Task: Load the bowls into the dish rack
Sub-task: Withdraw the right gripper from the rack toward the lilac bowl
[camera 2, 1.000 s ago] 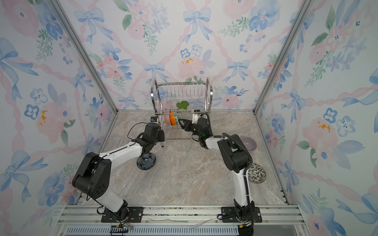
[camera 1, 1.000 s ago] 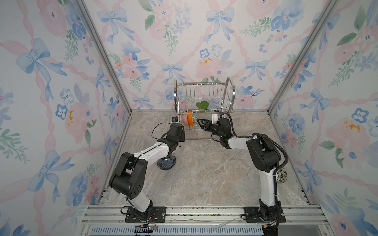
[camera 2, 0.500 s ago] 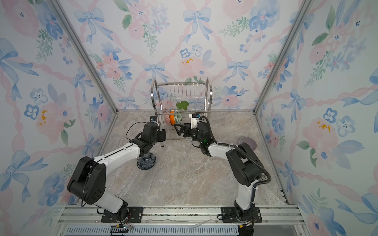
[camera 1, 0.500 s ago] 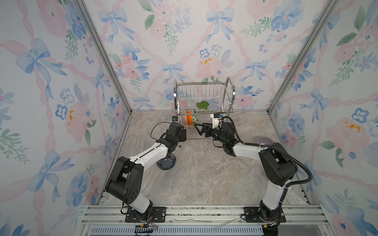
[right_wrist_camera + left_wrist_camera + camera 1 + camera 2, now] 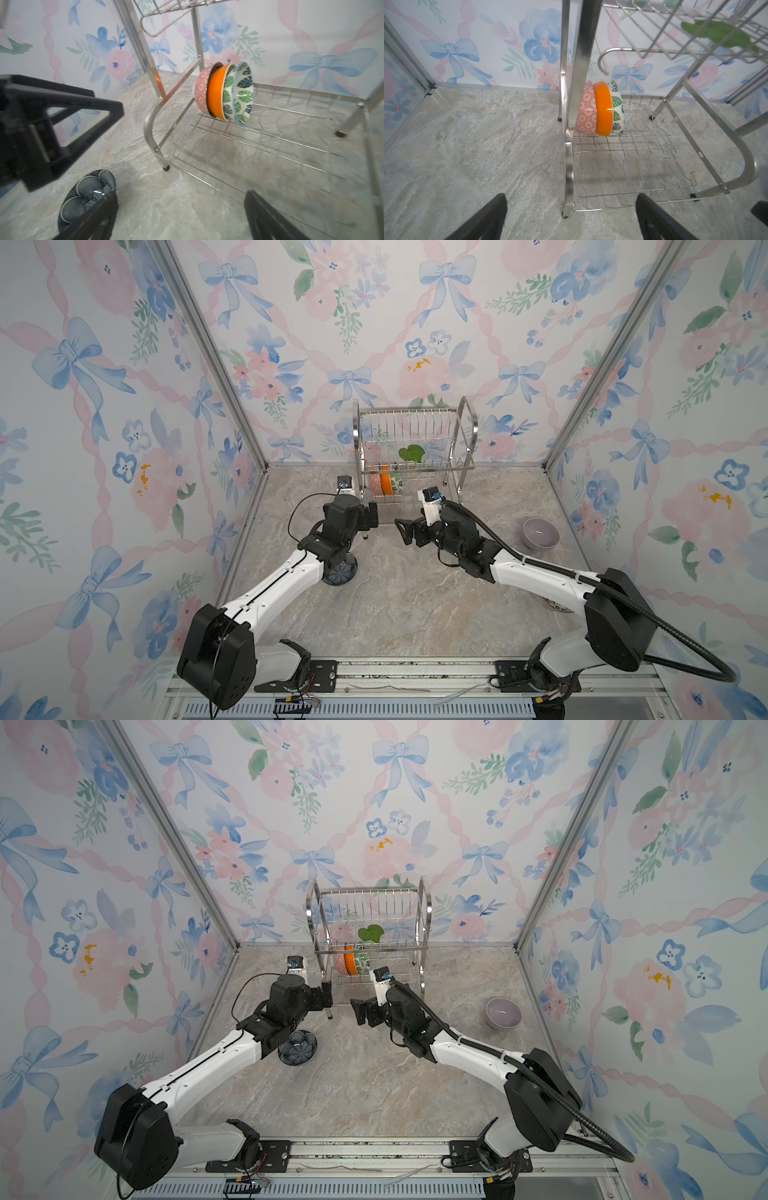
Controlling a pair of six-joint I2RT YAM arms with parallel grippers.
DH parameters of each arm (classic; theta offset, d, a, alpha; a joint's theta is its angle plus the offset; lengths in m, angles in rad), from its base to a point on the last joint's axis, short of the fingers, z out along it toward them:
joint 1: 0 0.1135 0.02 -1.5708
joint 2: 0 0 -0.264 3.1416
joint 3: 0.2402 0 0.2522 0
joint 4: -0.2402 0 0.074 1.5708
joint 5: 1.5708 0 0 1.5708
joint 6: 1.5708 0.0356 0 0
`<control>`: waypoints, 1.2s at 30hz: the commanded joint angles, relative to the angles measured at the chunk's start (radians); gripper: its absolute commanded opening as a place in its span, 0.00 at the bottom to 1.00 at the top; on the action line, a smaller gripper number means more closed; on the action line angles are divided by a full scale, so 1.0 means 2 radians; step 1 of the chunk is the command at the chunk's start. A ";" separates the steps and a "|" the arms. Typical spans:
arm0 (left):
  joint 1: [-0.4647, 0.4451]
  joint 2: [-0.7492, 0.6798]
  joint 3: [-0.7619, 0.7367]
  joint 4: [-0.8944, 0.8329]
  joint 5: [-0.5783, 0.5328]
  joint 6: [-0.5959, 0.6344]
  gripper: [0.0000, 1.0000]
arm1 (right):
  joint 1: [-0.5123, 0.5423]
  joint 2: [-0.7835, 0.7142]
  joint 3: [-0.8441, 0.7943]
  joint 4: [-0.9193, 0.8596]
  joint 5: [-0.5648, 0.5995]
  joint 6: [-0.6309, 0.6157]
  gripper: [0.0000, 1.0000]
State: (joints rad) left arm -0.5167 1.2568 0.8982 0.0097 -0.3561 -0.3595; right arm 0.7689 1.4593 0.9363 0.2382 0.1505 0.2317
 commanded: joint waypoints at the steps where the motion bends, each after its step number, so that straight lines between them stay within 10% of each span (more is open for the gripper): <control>1: -0.026 -0.012 -0.006 -0.002 -0.007 0.006 0.98 | 0.007 -0.049 -0.026 -0.145 0.142 -0.028 0.97; 8: -0.101 0.011 0.001 0.036 -0.013 0.037 0.98 | -0.057 -0.170 -0.083 -0.250 0.217 0.031 0.96; 18: -0.199 0.111 0.068 0.064 -0.030 0.121 0.98 | -0.299 -0.253 -0.107 -0.291 0.078 0.115 0.96; 22: -0.217 0.147 0.094 0.076 -0.041 0.141 0.98 | -0.381 -0.213 -0.089 -0.277 0.006 0.128 0.97; 36: -0.262 0.257 0.194 0.083 -0.145 0.282 0.98 | -0.397 -0.009 0.025 -0.270 0.034 0.074 0.97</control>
State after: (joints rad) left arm -1.0351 1.7462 1.2503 0.1635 -0.5808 0.1246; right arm -0.0120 1.3933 0.9333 -0.2543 0.2398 0.4355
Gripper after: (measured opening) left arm 0.980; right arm 0.965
